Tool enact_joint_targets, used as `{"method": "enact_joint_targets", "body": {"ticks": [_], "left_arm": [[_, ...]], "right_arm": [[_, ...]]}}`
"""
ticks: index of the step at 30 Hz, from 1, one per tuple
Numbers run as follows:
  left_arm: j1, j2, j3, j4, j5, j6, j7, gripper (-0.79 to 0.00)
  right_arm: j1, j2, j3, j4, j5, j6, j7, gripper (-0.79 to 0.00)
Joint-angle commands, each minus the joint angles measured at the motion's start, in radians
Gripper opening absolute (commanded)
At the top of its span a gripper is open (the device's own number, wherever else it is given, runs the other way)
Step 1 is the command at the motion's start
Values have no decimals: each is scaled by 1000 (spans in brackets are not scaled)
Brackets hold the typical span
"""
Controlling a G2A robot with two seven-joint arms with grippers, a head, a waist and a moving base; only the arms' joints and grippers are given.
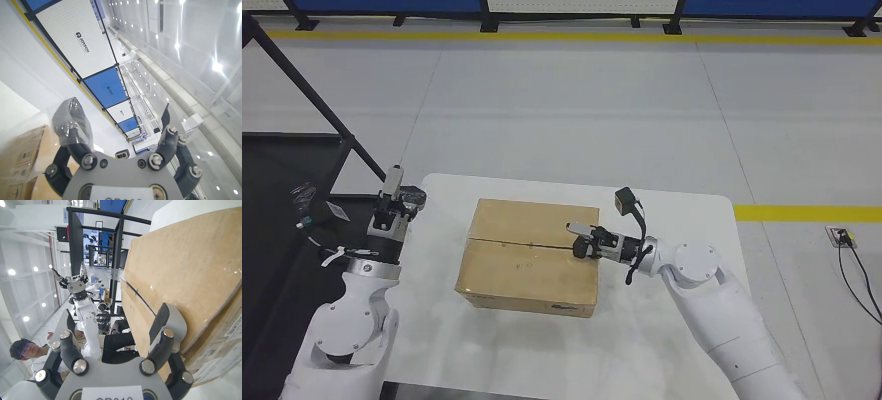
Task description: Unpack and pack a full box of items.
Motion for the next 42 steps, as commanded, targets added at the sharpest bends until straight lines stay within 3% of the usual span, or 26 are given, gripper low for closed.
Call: {"method": "enact_joint_targets", "body": {"ticks": [1, 20, 42], "left_arm": [[-2, -1, 13, -11, 22, 6, -1, 0], [-27, -18, 151, -75, 222, 34, -27, 0], [-68, -46, 298, -62, 345, 84, -39, 0]], "right_arm": [[-6, 3, 5, -10, -1, 4, 1, 0], [-101, 36, 80, -141, -4, -4, 1, 0], [-163, 63, 126, -190, 9, -4, 4, 0]]}}
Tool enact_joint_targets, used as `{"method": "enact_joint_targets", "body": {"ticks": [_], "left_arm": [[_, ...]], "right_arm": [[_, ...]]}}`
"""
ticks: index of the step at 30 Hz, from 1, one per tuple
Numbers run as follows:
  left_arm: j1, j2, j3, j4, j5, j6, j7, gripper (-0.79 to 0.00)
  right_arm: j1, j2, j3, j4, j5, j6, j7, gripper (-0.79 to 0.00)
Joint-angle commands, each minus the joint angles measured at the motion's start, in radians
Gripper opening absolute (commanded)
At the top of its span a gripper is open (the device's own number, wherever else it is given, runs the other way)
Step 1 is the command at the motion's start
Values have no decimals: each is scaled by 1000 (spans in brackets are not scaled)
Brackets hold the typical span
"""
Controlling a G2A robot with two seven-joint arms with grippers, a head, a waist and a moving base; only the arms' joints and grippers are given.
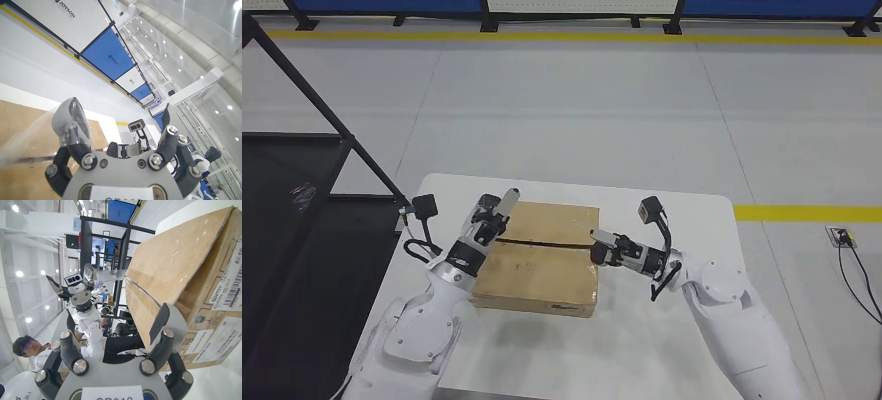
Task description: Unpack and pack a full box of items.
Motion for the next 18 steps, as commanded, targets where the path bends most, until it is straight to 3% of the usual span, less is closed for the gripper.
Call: {"method": "enact_joint_targets", "body": {"ticks": [1, 18], "left_arm": [[-6, -3, 13, 4, 7, 4, -2, 0], [-43, -24, 79, 26, 46, 19, -30, 0]], "right_arm": [[-3, 2, 2, 0, 2, -1, -1, 0], [-32, 16, 23, -13, 22, -17, -10, 0]]}}
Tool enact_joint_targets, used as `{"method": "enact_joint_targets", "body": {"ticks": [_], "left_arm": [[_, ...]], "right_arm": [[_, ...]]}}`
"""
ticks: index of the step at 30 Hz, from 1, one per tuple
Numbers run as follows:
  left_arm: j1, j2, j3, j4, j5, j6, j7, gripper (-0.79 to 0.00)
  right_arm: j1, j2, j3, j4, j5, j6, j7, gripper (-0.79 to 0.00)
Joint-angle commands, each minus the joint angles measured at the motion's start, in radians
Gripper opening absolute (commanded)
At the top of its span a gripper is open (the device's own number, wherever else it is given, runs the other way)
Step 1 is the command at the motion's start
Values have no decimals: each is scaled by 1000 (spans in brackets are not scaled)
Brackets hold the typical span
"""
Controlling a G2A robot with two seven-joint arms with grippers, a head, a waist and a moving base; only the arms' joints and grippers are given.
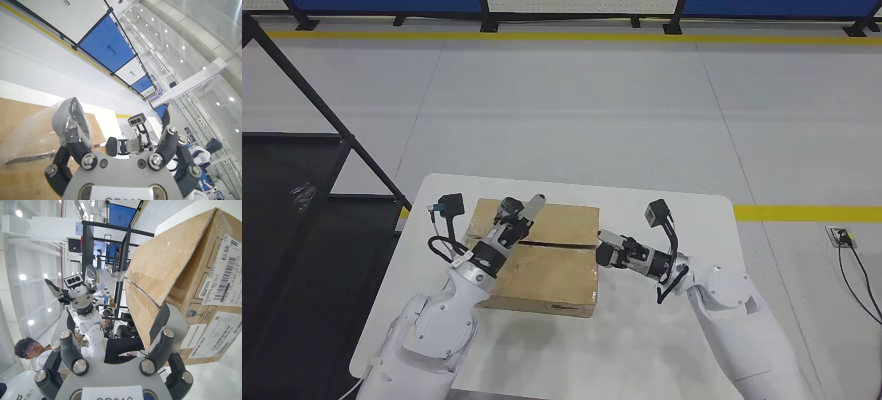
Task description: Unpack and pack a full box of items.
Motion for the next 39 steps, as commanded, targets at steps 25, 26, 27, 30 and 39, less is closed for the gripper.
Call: {"method": "enact_joint_targets", "body": {"ticks": [25, 26, 27, 30, 39], "left_arm": [[-26, -29, 80, 23, 40, -23, -58, 0], [-28, -30, 84, 25, 41, -23, -61, 0], [-30, -32, 87, 28, 43, -24, -64, 0], [-37, -36, 99, 39, 45, -23, -69, 0], [-69, -52, 144, 80, 47, -26, -86, 0]], "right_arm": [[-236, 39, 150, -167, 58, -142, -118, 0], [-245, 41, 154, -170, 61, -144, -119, 0], [-251, 42, 157, -172, 63, -146, -120, 0], [-269, 44, 163, -178, 67, -149, -125, 0], [-322, 54, 193, -207, 81, -167, -142, 0]]}}
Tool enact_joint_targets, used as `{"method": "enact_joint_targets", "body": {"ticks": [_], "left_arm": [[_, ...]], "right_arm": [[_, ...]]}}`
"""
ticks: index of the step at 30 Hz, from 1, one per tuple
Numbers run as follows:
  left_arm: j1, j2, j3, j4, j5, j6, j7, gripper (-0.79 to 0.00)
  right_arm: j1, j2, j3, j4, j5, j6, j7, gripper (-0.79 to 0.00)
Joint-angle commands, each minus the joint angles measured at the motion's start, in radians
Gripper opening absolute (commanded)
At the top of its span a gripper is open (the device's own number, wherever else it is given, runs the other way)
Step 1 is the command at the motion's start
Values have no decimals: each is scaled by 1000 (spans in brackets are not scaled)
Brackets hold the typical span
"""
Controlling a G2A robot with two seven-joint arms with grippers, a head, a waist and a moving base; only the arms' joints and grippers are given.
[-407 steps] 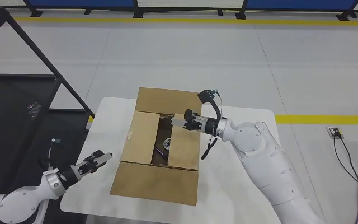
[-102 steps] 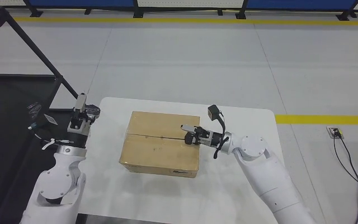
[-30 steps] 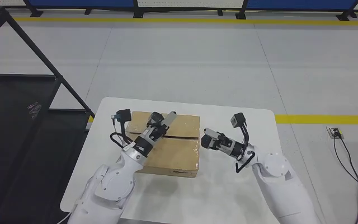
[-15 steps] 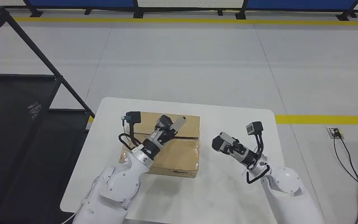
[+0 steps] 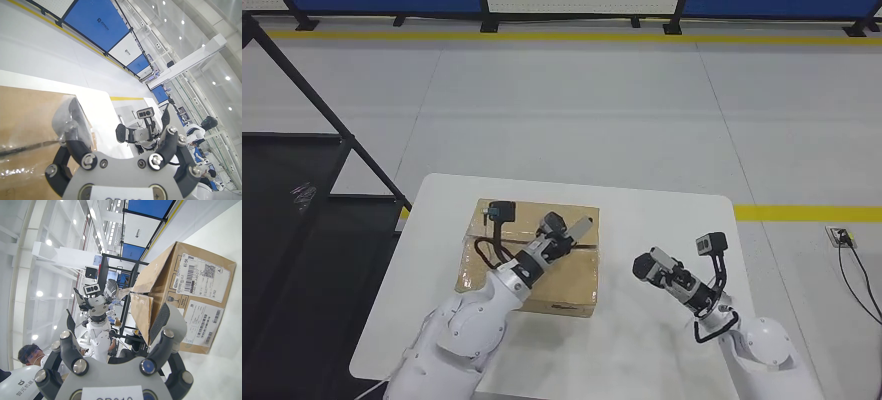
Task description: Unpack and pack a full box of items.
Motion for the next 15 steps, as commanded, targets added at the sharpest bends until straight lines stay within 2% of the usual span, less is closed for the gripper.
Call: {"method": "enact_joint_targets", "body": {"ticks": [1, 15], "left_arm": [[-7, -4, 11, 8, 2, -1, -1, 0], [-43, -31, 69, 47, 9, 2, 13, 0]], "right_arm": [[-12, 2, 6, -9, 1, -3, -4, 0], [-47, 13, 34, -20, 19, -3, -14, 0]]}}
